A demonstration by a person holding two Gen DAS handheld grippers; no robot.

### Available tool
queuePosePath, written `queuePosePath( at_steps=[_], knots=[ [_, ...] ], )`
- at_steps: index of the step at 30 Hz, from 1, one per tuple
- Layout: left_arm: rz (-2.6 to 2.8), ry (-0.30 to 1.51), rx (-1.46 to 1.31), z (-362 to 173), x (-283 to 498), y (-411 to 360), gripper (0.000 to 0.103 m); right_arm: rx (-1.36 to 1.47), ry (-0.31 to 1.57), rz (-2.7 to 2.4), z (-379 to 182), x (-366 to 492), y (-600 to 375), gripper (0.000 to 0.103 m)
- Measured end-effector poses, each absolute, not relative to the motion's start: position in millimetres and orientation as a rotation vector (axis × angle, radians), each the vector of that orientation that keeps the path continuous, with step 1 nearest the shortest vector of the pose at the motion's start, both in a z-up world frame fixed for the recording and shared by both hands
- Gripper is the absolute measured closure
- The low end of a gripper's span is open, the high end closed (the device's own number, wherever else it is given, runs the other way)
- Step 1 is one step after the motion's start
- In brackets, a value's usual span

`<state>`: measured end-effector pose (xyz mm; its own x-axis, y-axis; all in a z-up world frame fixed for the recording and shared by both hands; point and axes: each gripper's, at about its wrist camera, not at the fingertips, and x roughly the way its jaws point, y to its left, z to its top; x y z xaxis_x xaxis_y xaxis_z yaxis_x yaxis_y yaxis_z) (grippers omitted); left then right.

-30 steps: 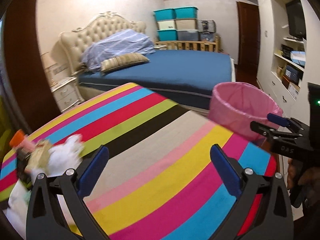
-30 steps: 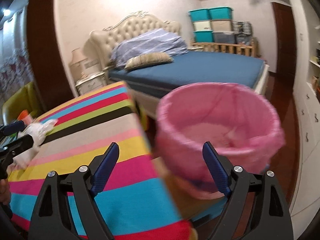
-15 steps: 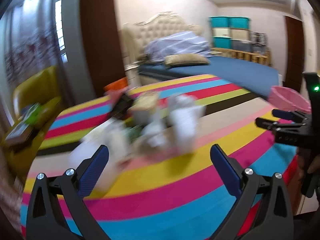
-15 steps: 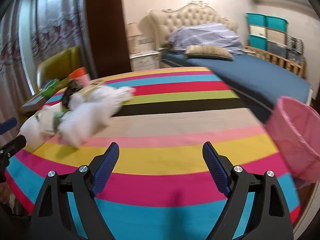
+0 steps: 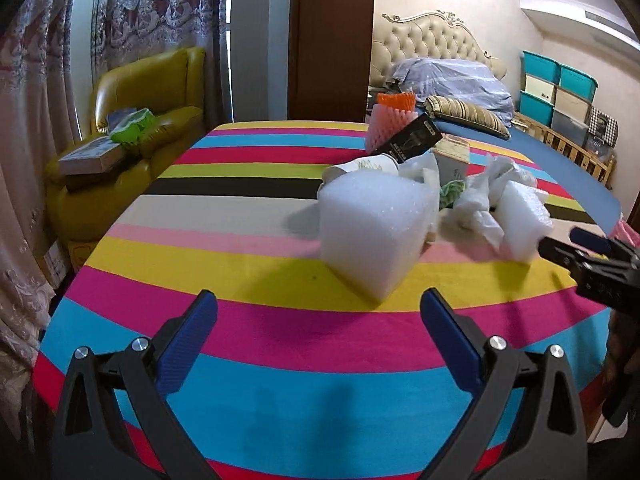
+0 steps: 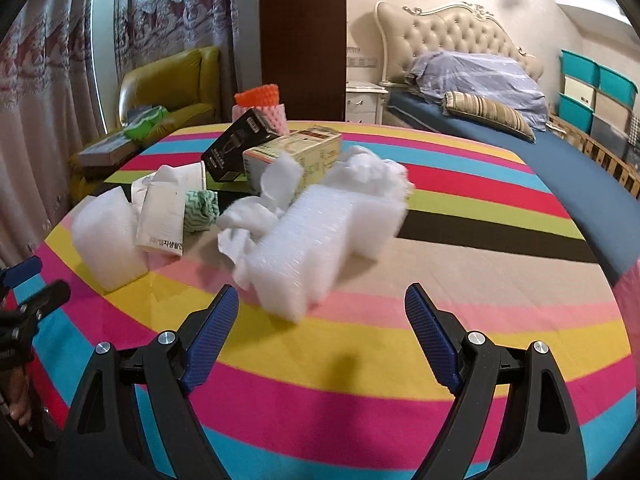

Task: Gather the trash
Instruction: 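Return both tools over the table toward the remaining foam pieces, then grasp a white foam block with the left tool while the right tool grasps a foam strip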

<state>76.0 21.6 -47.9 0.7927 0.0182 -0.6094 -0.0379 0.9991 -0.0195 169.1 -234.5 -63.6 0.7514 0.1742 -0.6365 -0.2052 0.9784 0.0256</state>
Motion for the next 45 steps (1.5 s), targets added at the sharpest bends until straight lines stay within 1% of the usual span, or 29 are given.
queuePosePath(
  at_steps=[4,10,12,13,14,15,16,17,22,26,27,28,29,30,37,45],
  knots=[
    [0.014,0.665,-0.018,-48.5,79.2,10.7,0.005,-0.014,0.762,0.198,-66.5,186.9,-226.8,0.023],
    [0.012,0.665,-0.049,-42.7,96.5,-4.8,0.005,-0.040,0.748,0.157,-65.5,201.5,-219.2,0.023],
    [0.016,0.668,-0.057,-42.8,102.2,-8.5,0.005,-0.036,0.765,0.160,-67.4,205.5,-219.0,0.031],
    [0.014,0.673,-0.060,-42.0,106.8,-12.0,0.005,-0.033,0.765,0.163,-67.2,205.8,-220.0,0.041],
    [0.013,0.679,-0.059,-41.4,111.5,-15.8,0.005,-0.027,0.758,0.168,-66.3,204.6,-221.5,0.055],
    [0.014,0.687,-0.056,-41.2,115.9,-19.6,0.005,-0.024,0.747,0.169,-65.0,202.6,-223.4,0.063],
    [0.015,0.693,-0.051,-41.7,120.0,-23.4,0.005,-0.027,0.733,0.164,-63.5,200.1,-225.2,0.067],
    [0.018,0.698,-0.046,-42.7,123.1,-25.8,0.005,-0.024,0.720,0.163,-61.9,198.0,-226.6,0.070],
    [0.070,0.715,-0.045,-44.6,144.0,-38.1,0.005,-0.011,0.670,0.172,-56.5,183.6,-236.9,0.070],
    [0.107,0.683,-0.066,-41.3,146.7,-35.5,0.006,0.001,0.666,0.185,-56.7,178.1,-241.5,0.070],
    [0.111,0.675,-0.070,-41.8,146.0,-33.6,0.008,0.006,0.664,0.187,-56.6,176.9,-242.8,0.070],
    [0.106,0.667,-0.077,-42.8,145.0,-31.2,0.021,0.012,0.664,0.189,-56.7,175.6,-244.1,0.070],
    [0.078,0.664,-0.088,-43.8,143.1,-28.5,0.025,0.014,0.666,0.189,-58.0,174.1,-244.9,0.070],
    [0.051,0.663,-0.101,-44.3,142.0,-25.4,0.034,0.015,0.670,0.189,-60.1,172.6,-246.0,0.070],
    [0.026,0.635,-0.124,-45.1,118.1,-8.1,0.038,0.026,0.688,0.193,-69.0,161.2,-250.8,0.071],
    [0.010,0.595,-0.050,-37.6,90.6,-15.0,0.038,0.036,0.680,0.207,-66.3,150.8,-251.6,0.071]
  ],
)
